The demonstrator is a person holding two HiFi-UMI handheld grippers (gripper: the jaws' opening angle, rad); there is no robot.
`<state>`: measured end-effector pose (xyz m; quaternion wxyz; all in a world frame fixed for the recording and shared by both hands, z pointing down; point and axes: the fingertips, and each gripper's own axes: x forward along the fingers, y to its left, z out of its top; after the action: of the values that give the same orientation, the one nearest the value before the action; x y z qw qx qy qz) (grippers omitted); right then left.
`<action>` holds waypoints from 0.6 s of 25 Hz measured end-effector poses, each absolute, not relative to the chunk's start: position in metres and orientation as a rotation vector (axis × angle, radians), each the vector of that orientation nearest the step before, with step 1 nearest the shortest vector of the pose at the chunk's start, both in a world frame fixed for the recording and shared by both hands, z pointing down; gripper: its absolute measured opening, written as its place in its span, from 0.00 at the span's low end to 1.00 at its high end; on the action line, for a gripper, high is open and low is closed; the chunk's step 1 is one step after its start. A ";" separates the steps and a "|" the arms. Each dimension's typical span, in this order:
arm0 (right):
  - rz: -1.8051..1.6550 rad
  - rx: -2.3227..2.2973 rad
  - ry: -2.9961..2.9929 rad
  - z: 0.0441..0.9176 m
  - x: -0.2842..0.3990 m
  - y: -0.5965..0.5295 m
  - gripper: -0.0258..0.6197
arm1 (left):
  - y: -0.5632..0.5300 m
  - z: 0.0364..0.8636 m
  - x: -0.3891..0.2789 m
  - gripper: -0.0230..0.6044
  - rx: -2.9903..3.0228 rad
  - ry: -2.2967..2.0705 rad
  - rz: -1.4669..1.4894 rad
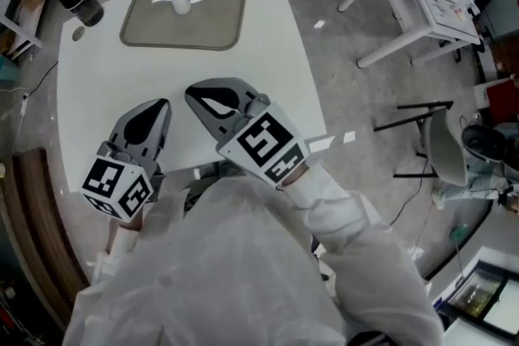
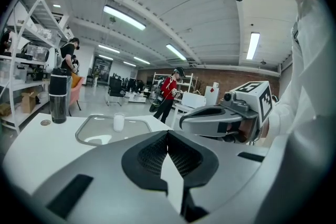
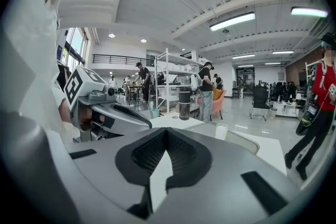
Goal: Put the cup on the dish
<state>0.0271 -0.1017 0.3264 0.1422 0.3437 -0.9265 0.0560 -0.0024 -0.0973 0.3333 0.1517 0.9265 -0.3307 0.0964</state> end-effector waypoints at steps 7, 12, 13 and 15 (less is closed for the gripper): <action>0.131 0.927 -2.631 0.331 0.027 -0.104 0.06 | -0.092 0.342 0.000 0.05 2.645 -0.912 0.298; 0.151 0.911 -2.616 0.335 0.029 -0.101 0.06 | -0.092 0.345 0.000 0.05 2.638 -0.901 0.320; 0.162 0.912 -2.613 0.337 0.030 -0.101 0.06 | -0.092 0.347 -0.001 0.05 2.634 -0.903 0.322; 0.173 0.909 -2.608 0.340 0.030 -0.101 0.06 | -0.093 0.350 -0.004 0.05 2.624 -0.912 0.326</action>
<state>0.0298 -0.1009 0.3403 0.1858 0.3227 -0.9260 0.0614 -0.0043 -0.0927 0.3501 0.1716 0.9242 -0.3214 0.1148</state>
